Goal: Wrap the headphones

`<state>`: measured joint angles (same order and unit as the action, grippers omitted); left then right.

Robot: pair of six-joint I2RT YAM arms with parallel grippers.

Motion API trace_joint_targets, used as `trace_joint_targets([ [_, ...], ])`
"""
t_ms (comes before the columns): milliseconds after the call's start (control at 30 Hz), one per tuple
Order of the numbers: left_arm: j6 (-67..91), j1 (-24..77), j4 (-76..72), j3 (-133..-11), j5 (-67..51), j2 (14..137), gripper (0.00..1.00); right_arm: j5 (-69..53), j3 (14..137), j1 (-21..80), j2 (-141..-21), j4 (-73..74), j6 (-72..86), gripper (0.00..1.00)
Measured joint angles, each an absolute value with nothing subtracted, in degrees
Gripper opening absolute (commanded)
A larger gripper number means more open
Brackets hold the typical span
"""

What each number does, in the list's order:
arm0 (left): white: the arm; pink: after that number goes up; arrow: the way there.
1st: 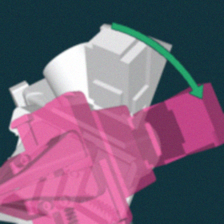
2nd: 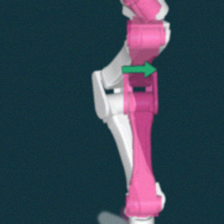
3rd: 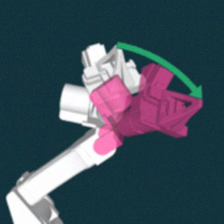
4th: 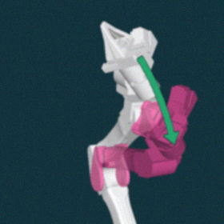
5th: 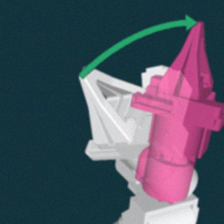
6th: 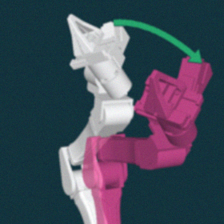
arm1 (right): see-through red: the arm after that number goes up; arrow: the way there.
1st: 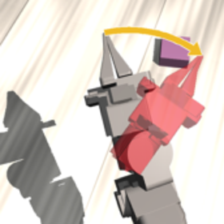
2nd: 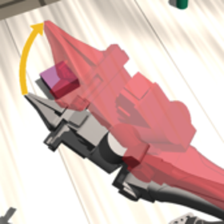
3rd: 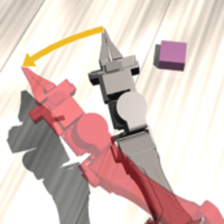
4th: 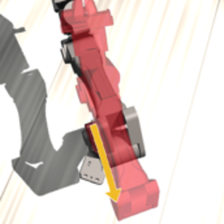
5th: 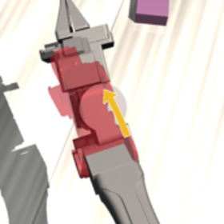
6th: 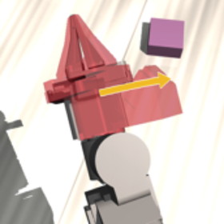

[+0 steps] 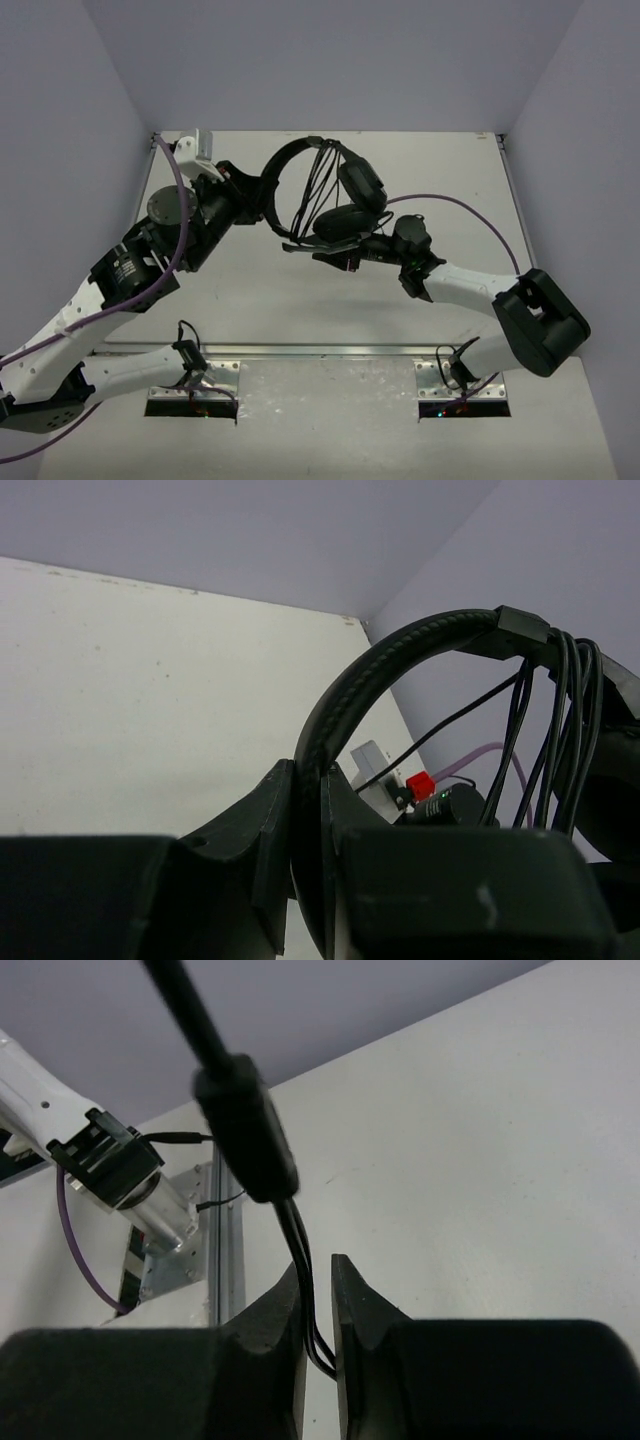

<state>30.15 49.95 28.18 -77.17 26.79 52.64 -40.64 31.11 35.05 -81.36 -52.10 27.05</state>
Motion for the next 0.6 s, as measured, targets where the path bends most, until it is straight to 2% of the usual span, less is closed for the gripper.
trace_joint_targets([
  [67,31.5,50.0,29.2,-78.3,28.8,53.1,0.00,-40.5,30.0,35.5,-81.3,-52.7,27.0,0.03],
  [100,32.2,50.0,29.8,-78.7,29.8,53.2,0.00,-40.4,29.4,35.8,-81.3,-53.0,26.9,0.01],
  [267,35.4,50.0,32.7,-78.8,35.7,53.9,0.00,-38.5,26.6,39.6,-81.3,-55.5,27.0,0.02],
  [333,36.8,50.0,33.5,-78.8,37.9,54.4,0.00,-36.9,26.0,42.1,-81.1,-55.8,26.8,0.10],
  [367,37.4,50.0,33.6,-78.8,39.0,54.7,0.00,-36.1,25.6,43.5,-80.8,-56.0,26.7,0.10],
  [433,39.0,50.0,33.5,-78.8,40.9,55.5,0.00,-35.6,24.9,45.9,-80.6,-56.9,26.6,0.07],
  [467,39.7,50.0,33.2,-78.8,41.7,55.9,0.00,-36.0,24.7,47.1,-80.6,-57.6,26.9,0.01],
  [600,41.6,50.0,32.0,-79.0,44.1,57.4,0.00,-36.8,24.4,48.7,-80.8,-60.5,28.6,0.01],
])
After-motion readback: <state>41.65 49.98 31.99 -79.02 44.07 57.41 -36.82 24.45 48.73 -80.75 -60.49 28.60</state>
